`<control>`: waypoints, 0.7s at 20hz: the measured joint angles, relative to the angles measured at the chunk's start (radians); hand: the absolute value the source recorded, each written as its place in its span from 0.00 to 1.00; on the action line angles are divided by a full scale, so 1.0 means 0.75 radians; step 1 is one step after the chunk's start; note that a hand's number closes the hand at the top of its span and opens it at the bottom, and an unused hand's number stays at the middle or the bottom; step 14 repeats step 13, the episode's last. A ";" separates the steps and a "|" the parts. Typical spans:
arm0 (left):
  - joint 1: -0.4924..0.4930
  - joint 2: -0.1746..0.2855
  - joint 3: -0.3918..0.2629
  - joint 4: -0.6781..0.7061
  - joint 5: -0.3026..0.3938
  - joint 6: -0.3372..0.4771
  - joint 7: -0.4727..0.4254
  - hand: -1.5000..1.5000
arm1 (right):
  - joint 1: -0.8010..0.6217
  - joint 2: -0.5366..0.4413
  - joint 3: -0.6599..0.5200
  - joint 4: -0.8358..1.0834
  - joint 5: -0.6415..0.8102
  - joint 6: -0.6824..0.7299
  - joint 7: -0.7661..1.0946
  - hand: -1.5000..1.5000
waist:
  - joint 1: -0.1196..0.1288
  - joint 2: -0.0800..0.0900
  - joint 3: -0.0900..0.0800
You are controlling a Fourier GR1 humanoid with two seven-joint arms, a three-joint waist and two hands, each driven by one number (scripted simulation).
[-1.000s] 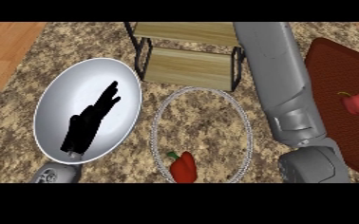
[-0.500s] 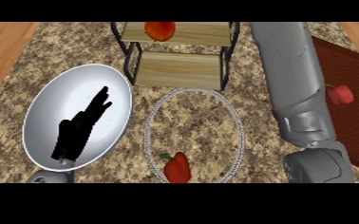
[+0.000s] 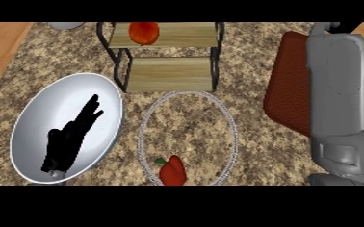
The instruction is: Pick the tomato from the placemat and place it in the tiered shelf
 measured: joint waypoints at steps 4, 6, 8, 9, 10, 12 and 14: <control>0.017 -0.002 0.007 -0.012 -0.009 0.005 -0.009 0.50 | 0.203 -0.047 0.034 -0.299 -0.046 0.183 0.046 0.00 | -0.011 0.000 -0.001; 0.026 -0.007 0.009 -0.019 -0.012 0.007 -0.026 0.50 | 0.306 -0.073 0.040 -0.454 -0.079 0.275 0.080 0.00 | -0.009 0.002 -0.002; 0.029 -0.010 0.007 -0.028 -0.017 0.005 -0.032 0.50 | 0.408 -0.090 0.049 -0.609 -0.120 0.363 0.105 0.00 | -0.003 0.005 -0.003; 0.020 -0.010 0.008 -0.024 -0.012 -0.005 -0.026 0.50 | 0.445 -0.105 0.051 -0.679 -0.141 0.407 0.125 0.00 | 0.003 0.008 -0.004; 0.016 -0.009 0.008 -0.024 -0.013 -0.007 -0.024 0.50 | 0.498 -0.114 0.053 -0.761 -0.162 0.449 0.143 0.00 | 0.006 0.010 -0.005; 0.007 -0.015 0.004 -0.025 -0.023 -0.006 -0.015 0.50 | 0.625 -0.117 0.045 -0.906 -0.211 0.513 0.157 0.00 | 0.016 0.014 -0.005; -0.002 -0.014 0.007 -0.022 -0.017 -0.014 -0.002 0.50 | 0.683 -0.129 0.029 -0.963 -0.247 0.548 0.158 0.00 | 0.019 0.016 -0.005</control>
